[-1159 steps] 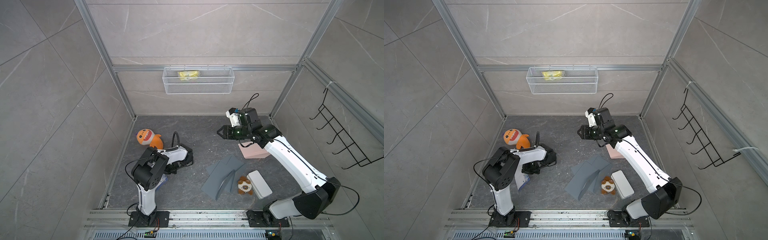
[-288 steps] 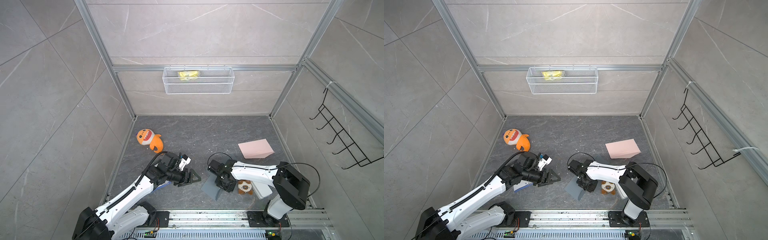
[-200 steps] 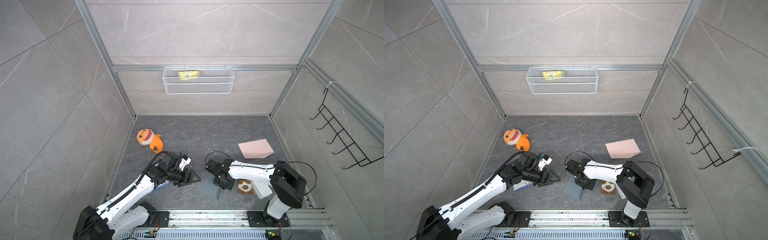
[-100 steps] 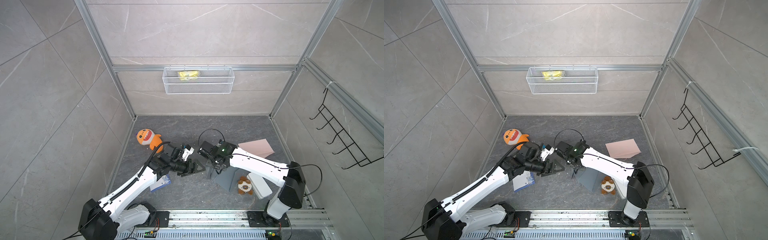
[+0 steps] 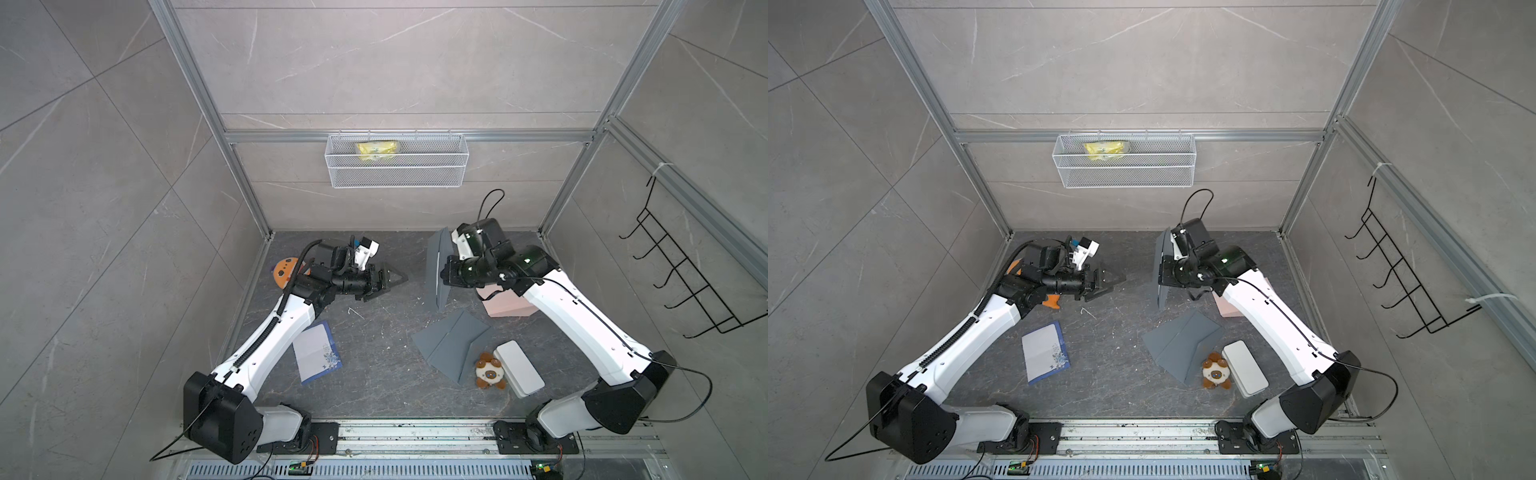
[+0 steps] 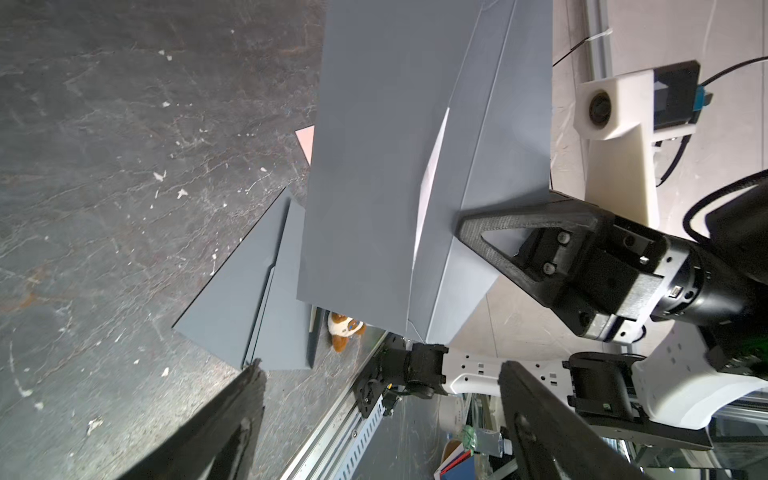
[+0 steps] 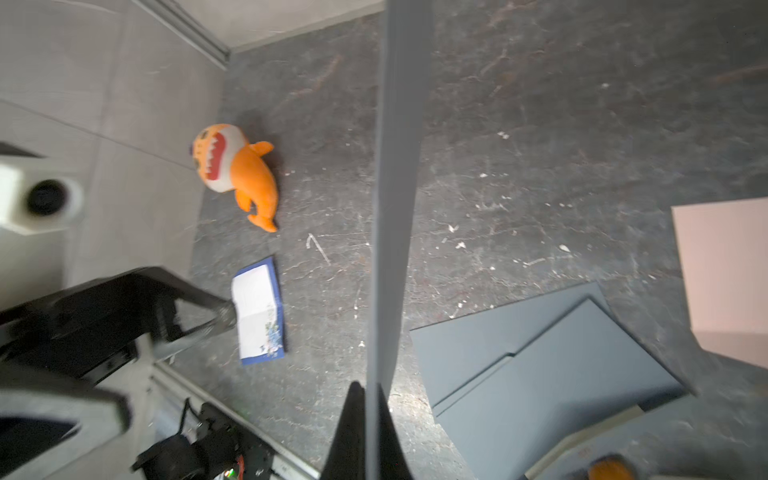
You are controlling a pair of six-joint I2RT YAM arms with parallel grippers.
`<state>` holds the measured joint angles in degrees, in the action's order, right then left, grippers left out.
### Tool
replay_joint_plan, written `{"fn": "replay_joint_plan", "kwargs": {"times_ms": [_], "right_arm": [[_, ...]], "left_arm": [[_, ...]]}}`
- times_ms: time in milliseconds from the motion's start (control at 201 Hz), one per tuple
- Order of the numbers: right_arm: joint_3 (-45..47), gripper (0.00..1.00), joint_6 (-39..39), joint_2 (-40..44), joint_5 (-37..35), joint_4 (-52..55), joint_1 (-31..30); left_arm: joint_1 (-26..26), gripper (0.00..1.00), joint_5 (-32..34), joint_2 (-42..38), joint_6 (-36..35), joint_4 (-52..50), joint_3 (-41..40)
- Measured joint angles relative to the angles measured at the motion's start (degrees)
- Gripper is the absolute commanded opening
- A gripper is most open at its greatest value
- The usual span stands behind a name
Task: Take the letter paper out of the envelope
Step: Pick up the envelope from the center of the board.
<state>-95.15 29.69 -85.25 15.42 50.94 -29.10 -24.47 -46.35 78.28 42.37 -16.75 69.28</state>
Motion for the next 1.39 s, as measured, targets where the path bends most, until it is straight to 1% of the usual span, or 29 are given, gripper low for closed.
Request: {"fn": "replay_joint_plan", "kwargs": {"times_ms": [139,249,358,498,702,886,1090,1194,1393], "right_arm": [[1.92,0.00,0.17,1.09,14.80,-6.43,6.51],[5.07,0.00,4.24,2.05,24.35,-13.84,10.73],[7.50,0.00,9.75,2.21,31.34,-21.73,13.14],[9.49,0.00,16.76,2.21,37.88,-31.39,15.02],[12.59,0.00,25.59,2.12,44.22,-43.36,16.63],[15.91,0.00,37.62,0.00,48.59,-58.93,17.14],[18.10,0.00,50.51,-3.48,51.17,-76.00,17.14],[19.08,0.00,55.34,-4.37,51.78,-82.73,17.14],[20.55,0.00,59.45,-4.66,52.15,-88.61,17.14]], "left_arm": [[0.04,0.91,-1.84,3.19,2.25,4.66,1.88],[0.35,0.92,-3.19,5.16,4.13,7.65,3.10],[0.52,0.92,-3.93,6.93,6.03,10.51,4.55],[1.20,0.93,-5.18,7.89,9.05,15.17,5.60],[3.17,0.93,-6.78,8.59,14.32,22.25,5.88],[4.00,0.91,-8.70,9.73,16.20,25.18,7.10],[4.00,0.89,-10.58,12.68,19.39,28.92,9.03],[4.02,0.85,-11.50,14.71,22.21,32.70,10.14],[4.24,0.68,-12.81,17.40,28.52,39.47,11.56]]}}
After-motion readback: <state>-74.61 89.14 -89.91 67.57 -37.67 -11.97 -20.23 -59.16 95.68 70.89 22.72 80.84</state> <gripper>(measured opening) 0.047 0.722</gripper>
